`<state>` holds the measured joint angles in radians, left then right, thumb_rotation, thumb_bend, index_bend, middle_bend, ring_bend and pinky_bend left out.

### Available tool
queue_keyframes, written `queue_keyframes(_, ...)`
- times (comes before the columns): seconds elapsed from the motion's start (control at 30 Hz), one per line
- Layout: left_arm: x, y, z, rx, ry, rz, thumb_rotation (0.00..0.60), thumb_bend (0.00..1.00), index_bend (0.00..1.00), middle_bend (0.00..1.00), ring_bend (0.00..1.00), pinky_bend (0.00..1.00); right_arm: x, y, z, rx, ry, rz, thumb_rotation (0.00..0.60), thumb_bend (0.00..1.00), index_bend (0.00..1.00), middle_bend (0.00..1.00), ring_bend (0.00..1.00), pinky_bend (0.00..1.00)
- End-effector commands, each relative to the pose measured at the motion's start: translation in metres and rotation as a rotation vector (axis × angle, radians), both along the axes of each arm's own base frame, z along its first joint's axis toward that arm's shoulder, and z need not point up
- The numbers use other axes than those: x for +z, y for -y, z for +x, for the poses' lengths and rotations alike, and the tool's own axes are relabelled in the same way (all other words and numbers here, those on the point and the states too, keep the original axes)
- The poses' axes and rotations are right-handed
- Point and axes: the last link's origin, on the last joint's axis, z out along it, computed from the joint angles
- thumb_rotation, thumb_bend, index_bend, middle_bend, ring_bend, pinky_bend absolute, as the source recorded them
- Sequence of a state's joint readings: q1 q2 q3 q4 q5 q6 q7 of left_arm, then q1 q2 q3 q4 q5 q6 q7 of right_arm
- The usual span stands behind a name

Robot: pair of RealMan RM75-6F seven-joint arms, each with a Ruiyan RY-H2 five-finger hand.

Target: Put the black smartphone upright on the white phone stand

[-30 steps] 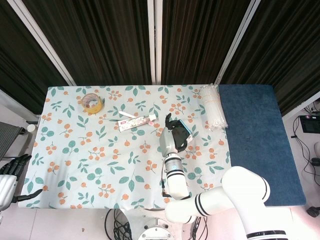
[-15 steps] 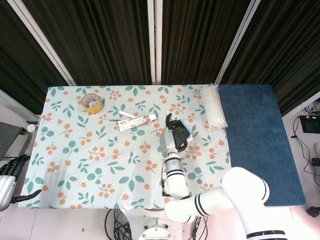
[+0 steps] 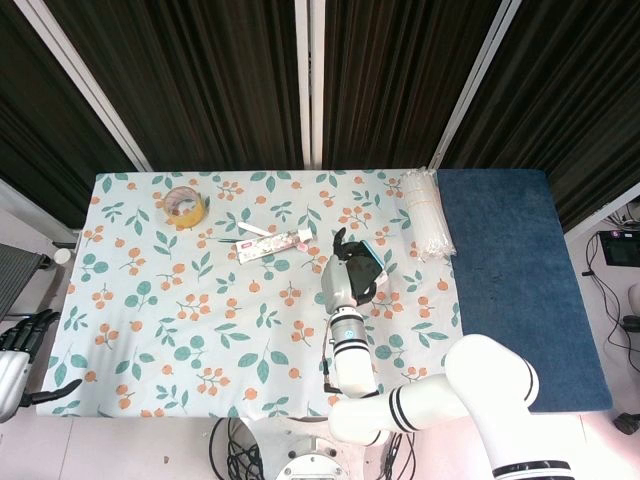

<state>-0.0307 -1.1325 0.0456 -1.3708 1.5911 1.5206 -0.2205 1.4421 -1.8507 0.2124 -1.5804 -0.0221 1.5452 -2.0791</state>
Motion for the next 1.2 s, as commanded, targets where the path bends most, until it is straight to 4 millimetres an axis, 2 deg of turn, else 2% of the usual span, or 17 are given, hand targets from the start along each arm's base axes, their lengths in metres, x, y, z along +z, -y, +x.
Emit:
queue_keyframes(0.03, -0.0001, 0.0004, -0.0007, 0.004, -0.001, -0.001, 0.437, 0.06, 0.08, 0.07, 0.1, 0.2, 0.001, 0.0006, 0.0003, 0.004, 0.005, -0.001, 0.6, 0.36, 0.52, 0.32, 0.32, 0.07)
queue_keyframes(1.2, 0.0001, 0.0003, -0.0008, 0.003, -0.001, -0.003, 0.435, 0.06, 0.08, 0.07, 0.1, 0.2, -0.0002, 0.0015, -0.0006, 0.02, 0.016, -0.004, 0.6, 0.36, 0.5, 0.31, 0.31, 0.07)
